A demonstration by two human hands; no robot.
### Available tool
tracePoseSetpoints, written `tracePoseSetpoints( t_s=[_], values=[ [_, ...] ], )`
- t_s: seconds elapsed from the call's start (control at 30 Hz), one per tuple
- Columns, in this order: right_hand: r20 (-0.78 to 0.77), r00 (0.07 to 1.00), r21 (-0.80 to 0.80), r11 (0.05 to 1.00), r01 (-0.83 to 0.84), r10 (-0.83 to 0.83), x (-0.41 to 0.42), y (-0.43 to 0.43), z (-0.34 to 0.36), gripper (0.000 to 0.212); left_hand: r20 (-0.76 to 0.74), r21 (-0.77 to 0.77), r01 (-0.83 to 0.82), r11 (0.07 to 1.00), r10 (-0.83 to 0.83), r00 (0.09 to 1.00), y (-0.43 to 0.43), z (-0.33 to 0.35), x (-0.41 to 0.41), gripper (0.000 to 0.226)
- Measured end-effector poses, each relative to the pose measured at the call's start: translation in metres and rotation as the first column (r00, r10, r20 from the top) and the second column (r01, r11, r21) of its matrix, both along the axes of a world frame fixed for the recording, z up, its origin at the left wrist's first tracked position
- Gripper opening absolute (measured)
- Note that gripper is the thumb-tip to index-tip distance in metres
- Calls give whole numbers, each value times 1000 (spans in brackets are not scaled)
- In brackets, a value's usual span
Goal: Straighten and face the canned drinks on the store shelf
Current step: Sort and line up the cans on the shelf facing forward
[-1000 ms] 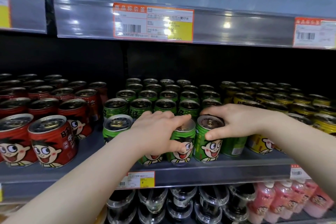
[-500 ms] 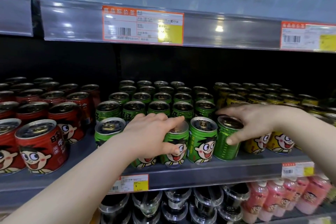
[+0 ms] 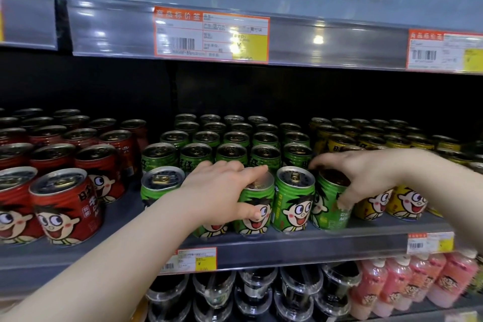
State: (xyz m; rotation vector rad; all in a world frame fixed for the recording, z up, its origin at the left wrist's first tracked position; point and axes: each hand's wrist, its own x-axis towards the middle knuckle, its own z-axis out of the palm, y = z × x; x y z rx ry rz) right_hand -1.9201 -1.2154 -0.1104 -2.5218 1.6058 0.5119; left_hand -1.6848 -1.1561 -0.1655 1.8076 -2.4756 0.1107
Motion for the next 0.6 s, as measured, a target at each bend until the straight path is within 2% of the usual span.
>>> tracePoseSetpoints(
  t_s=[0.07, 0.2, 0.27, 0.33, 0.4, 0.47, 0.53, 0.6],
  values=[
    [8, 1000, 32, 999, 0, 0, -2, 1, 1, 87, -3, 0, -2, 1000, 2, 1000, 0, 0, 0, 80],
    [2, 1000, -101, 995, -3, 4, -1, 2, -3, 83, -3, 2, -6, 1000, 6, 1000, 1, 0, 0, 80],
    [24, 999, -22, 999, -29, 29, -2, 3, 2, 76, -8, 5, -7, 1000, 7, 1000, 1, 0, 0, 80],
    [39, 999, 17, 1000, -27, 26, -3, 4, 3, 80, -8, 11, -10, 1000, 10, 1000, 1, 1, 0, 80],
    [32, 999, -64, 998, 7, -5, -2, 3, -2, 87, -8, 14, -13, 1000, 13, 1000, 1, 1, 0, 80],
    [23, 1000, -118, 993, 15, -12, -2, 0, -5, 85, -6, 21, -15, 1000, 15, 1000, 2, 1, 0, 80],
    [39, 999, -39, 999, -25, 27, -3, -1, -1, 75, -6, 23, -13, 1000, 13, 1000, 2, 1, 0, 80],
    [50, 997, 45, 997, -58, 56, -6, -1, 2, 80, -10, 23, -10, 1000, 11, 1000, 1, 1, 0, 80]
  ],
)
